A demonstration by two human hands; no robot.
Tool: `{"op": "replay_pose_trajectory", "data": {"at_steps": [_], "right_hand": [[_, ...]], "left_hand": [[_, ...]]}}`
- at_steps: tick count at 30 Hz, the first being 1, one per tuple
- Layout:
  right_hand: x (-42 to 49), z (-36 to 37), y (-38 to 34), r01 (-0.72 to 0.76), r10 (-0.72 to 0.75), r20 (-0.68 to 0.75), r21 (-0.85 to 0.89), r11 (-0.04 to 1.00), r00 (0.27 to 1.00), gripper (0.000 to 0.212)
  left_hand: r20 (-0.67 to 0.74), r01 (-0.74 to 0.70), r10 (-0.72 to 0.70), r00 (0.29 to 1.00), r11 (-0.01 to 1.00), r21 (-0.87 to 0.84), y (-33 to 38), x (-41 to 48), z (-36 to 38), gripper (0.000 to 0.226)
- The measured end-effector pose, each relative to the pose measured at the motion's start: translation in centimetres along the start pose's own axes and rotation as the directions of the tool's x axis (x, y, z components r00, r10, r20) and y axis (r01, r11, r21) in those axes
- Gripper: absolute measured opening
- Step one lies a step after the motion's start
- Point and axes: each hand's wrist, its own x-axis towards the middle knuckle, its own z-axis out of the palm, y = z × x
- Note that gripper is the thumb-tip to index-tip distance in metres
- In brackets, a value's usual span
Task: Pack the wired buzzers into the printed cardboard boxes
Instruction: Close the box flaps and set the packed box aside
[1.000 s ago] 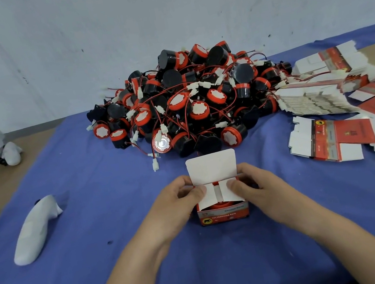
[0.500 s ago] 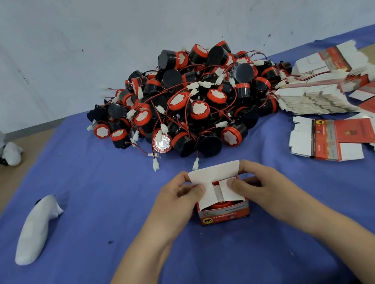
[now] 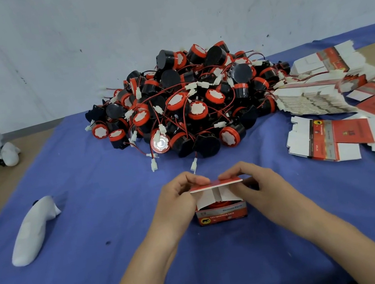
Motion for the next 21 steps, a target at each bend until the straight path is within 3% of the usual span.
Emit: {"op": "replay_pose_trajectory", "data": {"at_steps": [6,10,13,17,19,21], "right_hand": [[-0.1,-0.5,0.1,-0.008,0.011,0.062,-0.046,0.999,0.998,0.018],[-0.3,-1.0,0.4,-0.016,0.022,0.105,-0.061,0.998,0.994,0.03],[-0.6,-1.5,0.4,-0.028,0.032,0.148,-0.027,0.999,0.989,0.044],[-0.7,-1.6,0.6,0.004,-0.005,0.168,0.004,1.0,0.986,0.031],[-0.8,-1.5,0.6,0.044,-0.037,0.174,-0.039,0.998,0.984,0.029],[-0.8,-1.4,0.7,0.116,-0.092,0.172,-0.134,0.984,0.981,0.042]], "left_hand": [[0.165,-0.022,0.014,0.986,0.999,0.047,0.3,-0.2,-1.7,0.045],[0.256,-0.021,0.016,0.967,1.0,0.017,0.0,-0.4,-2.8,0.054],[0.243,-0.099,0.076,0.967,0.991,0.086,-0.3,-0.7,-2.6,0.042],[0.221,-0.257,0.202,0.954,0.933,0.253,-1.1,-1.1,-2.4,0.024],[0.207,-0.32,0.264,0.942,0.893,0.317,-1.4,-1.2,-2.4,0.023],[0.206,-0.37,0.315,0.927,0.859,0.355,-1.5,-1.3,-2.3,0.022]]}}
